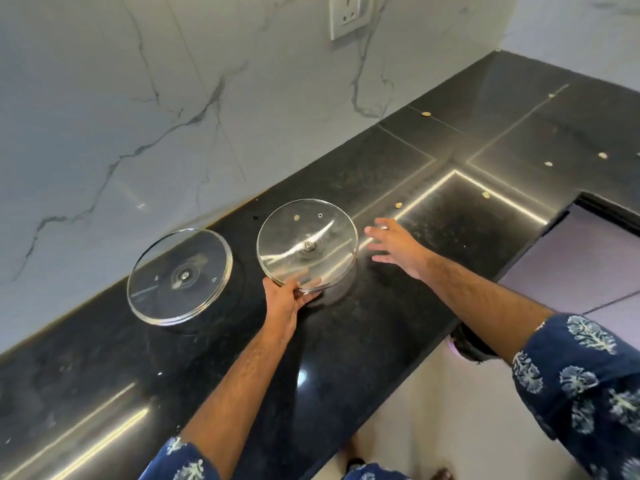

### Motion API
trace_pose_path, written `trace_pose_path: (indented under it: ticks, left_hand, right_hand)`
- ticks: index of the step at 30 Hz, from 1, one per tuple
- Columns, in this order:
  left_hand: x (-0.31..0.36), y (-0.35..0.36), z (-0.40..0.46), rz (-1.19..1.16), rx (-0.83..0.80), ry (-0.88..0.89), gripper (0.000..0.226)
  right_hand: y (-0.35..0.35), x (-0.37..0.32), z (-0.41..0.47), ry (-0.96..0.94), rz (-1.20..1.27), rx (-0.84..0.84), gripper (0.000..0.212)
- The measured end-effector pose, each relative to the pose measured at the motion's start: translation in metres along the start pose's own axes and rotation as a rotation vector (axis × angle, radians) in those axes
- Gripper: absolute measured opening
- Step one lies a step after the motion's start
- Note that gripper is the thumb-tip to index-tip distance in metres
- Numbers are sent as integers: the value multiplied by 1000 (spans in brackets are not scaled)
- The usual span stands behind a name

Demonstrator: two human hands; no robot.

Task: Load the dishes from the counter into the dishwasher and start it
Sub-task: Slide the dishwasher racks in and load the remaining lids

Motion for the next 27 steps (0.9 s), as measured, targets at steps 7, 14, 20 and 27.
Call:
trace_pose_path:
  ticks: [7,14,20,27]
  left_hand:
    - [-49,77,-50,235,-493,-167,32]
    - [-163,201,-147,683,-892,-497,46]
    - [-312,255,-268,955,-927,-455,33]
    - [-478,296,-458,1251,-1285,-381,34]
  right_hand:
    - [-92,58,-83,21,184,-36,50]
    - [-194,180,-256,53,367,-82,46]
    - [-245,318,-424,101,535,226,57]
    - [-274,477,-617,283,611,667,56]
Point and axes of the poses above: each hand's wrist, its own z-axis towards the middle knuckle, its own y-axis out of the palm, x = y × z, the point moved 8 cm from there along z, towards the middle knuckle, and after that the axes turned 13 degrees about -z, right-handed, at the moved point
